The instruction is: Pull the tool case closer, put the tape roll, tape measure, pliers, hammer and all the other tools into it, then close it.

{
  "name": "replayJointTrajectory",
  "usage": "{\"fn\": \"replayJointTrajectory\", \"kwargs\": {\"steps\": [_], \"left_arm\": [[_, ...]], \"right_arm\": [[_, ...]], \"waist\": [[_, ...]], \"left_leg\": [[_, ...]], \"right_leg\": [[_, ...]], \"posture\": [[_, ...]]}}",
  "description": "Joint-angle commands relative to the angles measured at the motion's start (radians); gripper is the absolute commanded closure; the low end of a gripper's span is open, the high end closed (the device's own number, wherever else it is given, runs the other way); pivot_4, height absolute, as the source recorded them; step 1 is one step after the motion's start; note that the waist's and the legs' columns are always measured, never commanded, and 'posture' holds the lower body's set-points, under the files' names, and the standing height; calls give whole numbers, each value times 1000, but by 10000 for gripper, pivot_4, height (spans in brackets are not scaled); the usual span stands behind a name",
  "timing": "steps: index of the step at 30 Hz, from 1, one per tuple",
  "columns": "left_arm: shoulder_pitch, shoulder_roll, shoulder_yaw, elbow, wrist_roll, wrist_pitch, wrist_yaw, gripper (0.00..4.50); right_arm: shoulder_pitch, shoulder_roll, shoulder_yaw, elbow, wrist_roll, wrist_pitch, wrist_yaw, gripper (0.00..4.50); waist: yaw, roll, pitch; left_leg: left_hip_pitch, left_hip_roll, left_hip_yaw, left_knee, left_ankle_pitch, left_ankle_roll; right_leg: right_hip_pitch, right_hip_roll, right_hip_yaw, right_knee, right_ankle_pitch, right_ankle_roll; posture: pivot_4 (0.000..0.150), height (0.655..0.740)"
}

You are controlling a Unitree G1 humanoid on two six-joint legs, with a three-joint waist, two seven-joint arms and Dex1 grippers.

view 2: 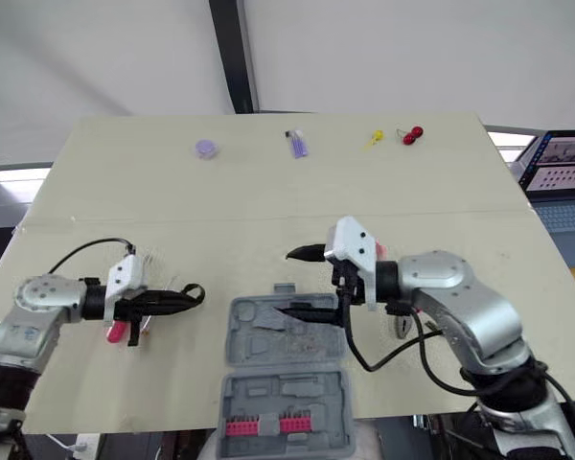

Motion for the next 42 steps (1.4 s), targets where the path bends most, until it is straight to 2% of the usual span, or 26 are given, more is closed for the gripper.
{"fn": "replayJointTrajectory", "kwargs": {"steps": [1, 7, 14, 42], "left_arm": [[-49, -11, -35, -77, -50, 109, -28, 44763], [-129, -83, -161, -52, -8, 177, -49, 44763], [-161, -115, -215, 4, 17, 238, -43, 44763], [-164, -188, -227, 139, 123, 99, -5, 44763]], "right_arm": [[17, -16, -36, -62, 25, 5, -26, 0], [60, -59, -44, -91, -4, 7, -71, 0], [75, -47, -51, -107, 1, 19, -138, 0], [166, -75, -67, -208, 70, 72, -209, 0]], "waist": [[0, 0, 0], [1, -1, 0], [0, -1, 0], [7, -1, 0]], "left_leg": [[0, 0, 0, 0, 0, 0], [0, 0, 0, 0, 0, 0], [0, 0, 0, 0, 0, 0], [-1, 0, 0, 1, 0, 0]], "right_leg": [[0, 0, 0, 0, 0, 0], [0, 0, 0, 0, 0, 0], [0, 0, 0, 0, 0, 0], [0, 0, 0, -1, 0, 0]], "posture": [[1500, 7400], [1500, 7400], [1500, 7400], [1500, 7400]]}}
